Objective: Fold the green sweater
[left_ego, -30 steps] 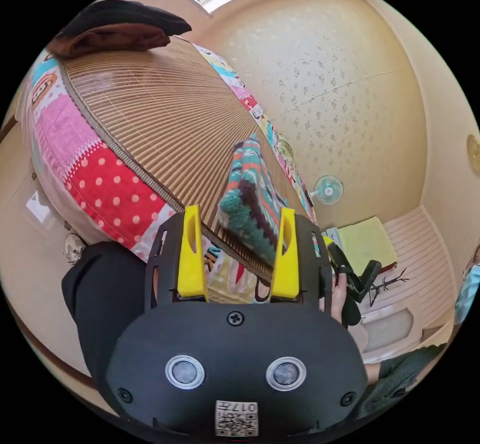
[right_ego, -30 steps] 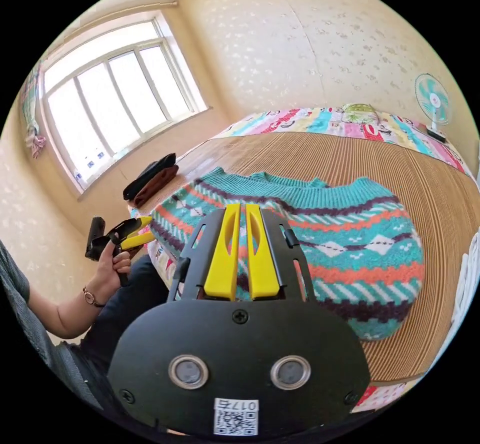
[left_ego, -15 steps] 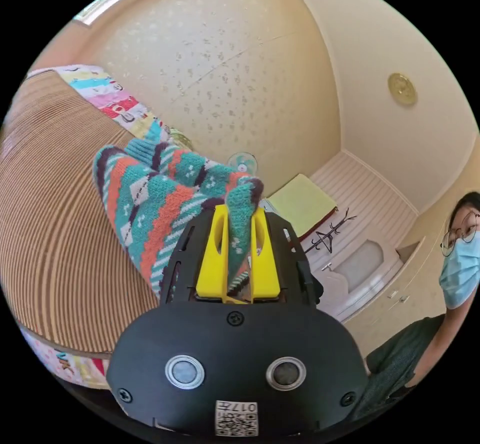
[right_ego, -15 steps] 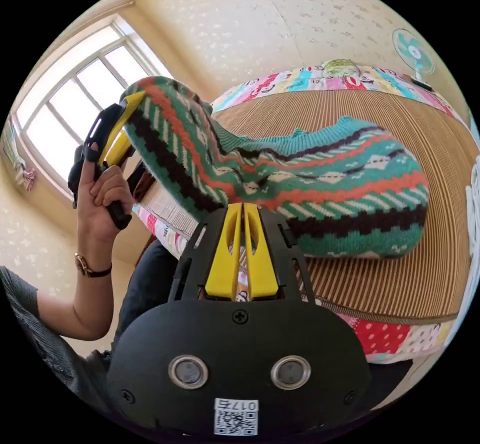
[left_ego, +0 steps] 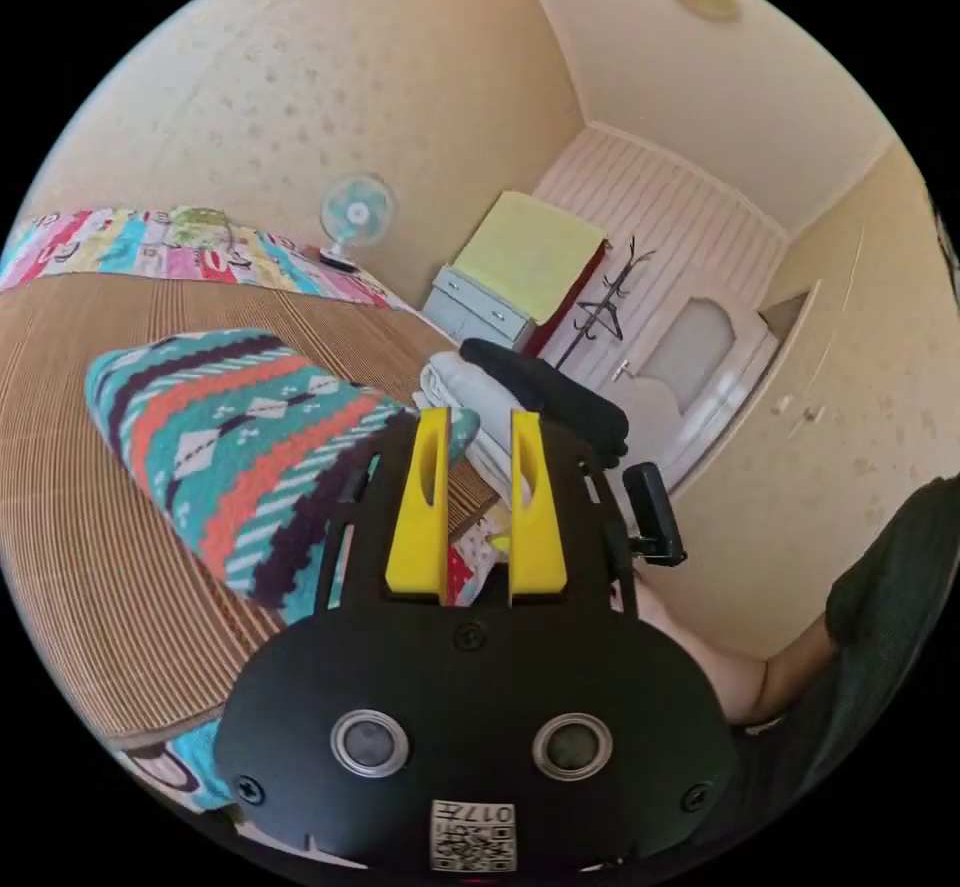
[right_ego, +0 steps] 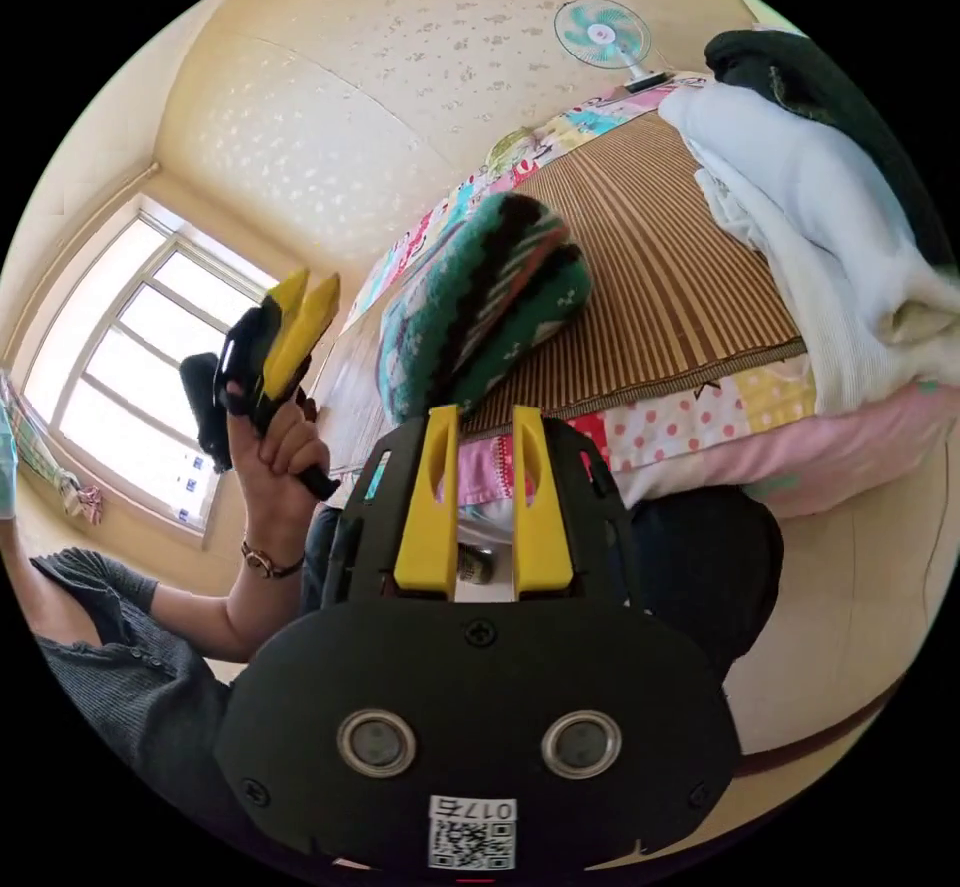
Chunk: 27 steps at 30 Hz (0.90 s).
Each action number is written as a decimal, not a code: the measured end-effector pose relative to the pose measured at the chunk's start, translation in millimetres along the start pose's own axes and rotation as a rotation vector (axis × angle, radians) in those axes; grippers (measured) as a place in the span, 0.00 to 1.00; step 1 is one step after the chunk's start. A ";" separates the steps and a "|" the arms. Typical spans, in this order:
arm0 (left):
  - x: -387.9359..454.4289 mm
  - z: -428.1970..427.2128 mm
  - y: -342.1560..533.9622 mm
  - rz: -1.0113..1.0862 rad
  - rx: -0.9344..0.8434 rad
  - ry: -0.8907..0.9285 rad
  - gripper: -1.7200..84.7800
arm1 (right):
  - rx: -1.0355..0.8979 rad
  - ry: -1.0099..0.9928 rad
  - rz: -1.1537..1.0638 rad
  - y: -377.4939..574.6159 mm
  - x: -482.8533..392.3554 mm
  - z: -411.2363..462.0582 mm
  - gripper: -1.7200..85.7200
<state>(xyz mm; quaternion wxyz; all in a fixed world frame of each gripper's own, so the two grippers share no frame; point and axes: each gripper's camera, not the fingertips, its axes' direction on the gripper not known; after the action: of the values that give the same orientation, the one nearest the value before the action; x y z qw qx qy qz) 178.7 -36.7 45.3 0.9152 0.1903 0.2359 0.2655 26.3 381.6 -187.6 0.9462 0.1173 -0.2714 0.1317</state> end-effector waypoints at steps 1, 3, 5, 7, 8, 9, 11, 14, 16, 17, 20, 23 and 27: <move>-24.8 -35.0 7.0 -0.110 0.063 -0.080 0.15 | 0.008 -0.011 -0.009 -10.2 -1.0 -1.0 0.16; -72.9 -69.4 11.6 -0.307 0.082 -0.189 0.18 | 0.008 -0.018 -0.062 -61.9 -9.9 6.2 0.22; -137.3 -81.7 16.1 -0.500 0.037 -0.236 0.27 | -0.001 0.042 -0.111 -106.6 -19.0 22.9 0.26; -177.7 -69.2 14.0 -0.571 -0.052 -0.184 0.30 | -0.061 0.090 -0.123 -154.4 -20.6 50.9 0.30; -197.9 -56.6 11.9 -0.601 -0.115 -0.148 0.32 | -0.147 0.103 -0.125 -186.3 -17.5 76.4 0.34; -205.7 -50.0 10.9 -0.612 -0.145 -0.136 0.32 | -0.269 0.119 -0.112 -215.5 -12.1 107.4 0.37; -226.4 -22.5 6.4 -0.629 -0.285 -0.100 0.33 | -0.457 0.115 -0.132 -244.2 -8.9 153.3 0.42; -244.8 -9.6 10.4 -0.651 -0.320 0.011 0.31 | -0.743 0.099 -0.114 -253.3 4.3 222.4 0.43; -263.9 -9.6 16.8 -0.714 -0.321 0.110 0.29 | -0.761 0.093 -0.112 -250.1 5.3 235.7 0.42; -273.0 -9.2 13.1 -0.718 -0.373 0.166 0.28 | -0.771 0.042 -0.087 -251.0 -0.1 234.6 0.41; -273.0 -17.2 -16.1 -0.710 -0.523 0.233 0.25 | -0.790 -0.153 -0.001 -233.5 -11.2 232.9 0.25; -232.1 -26.6 -63.2 -0.665 -0.688 0.173 0.24 | -0.748 -0.329 0.195 -202.1 -15.4 205.2 0.20; -152.5 -12.1 -128.4 -0.646 -0.807 0.215 0.23 | -0.600 -0.359 0.306 -184.0 -68.8 95.9 0.18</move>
<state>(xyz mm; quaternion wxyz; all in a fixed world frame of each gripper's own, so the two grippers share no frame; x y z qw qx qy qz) 109.1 -222.8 25.1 0.9216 -0.2879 0.2538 0.0576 -18.7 168.1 -173.6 0.8453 -0.1854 -0.4737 0.1636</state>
